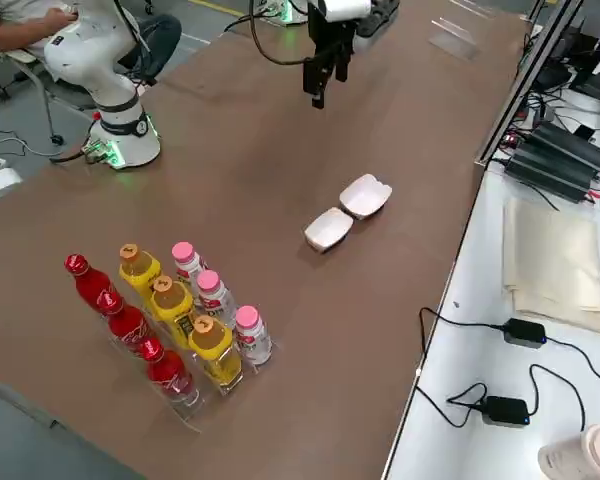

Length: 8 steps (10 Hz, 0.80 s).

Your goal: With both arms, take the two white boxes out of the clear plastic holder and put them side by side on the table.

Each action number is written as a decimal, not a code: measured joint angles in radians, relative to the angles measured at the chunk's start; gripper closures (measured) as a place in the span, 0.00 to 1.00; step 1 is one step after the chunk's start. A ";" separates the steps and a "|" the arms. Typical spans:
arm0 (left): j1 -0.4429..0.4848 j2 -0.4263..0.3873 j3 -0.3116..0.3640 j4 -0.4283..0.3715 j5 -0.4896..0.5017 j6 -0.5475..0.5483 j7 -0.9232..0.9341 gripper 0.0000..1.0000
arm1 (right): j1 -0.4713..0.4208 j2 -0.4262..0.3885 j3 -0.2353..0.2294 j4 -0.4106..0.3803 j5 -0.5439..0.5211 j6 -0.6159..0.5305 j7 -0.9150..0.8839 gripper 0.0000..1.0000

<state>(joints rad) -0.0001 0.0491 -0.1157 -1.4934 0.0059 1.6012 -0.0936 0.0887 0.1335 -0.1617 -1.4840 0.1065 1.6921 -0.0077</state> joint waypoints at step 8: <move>0.005 0.007 0.007 0.000 0.000 -0.001 0.006 0.00 | -0.130 0.001 0.096 0.094 -0.032 -0.156 -0.027 0.00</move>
<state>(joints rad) 0.0053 0.0558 -0.1089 -1.4936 0.0059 1.6005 -0.0876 -0.0408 0.1345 -0.0656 -1.3902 0.0747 1.5360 -0.0347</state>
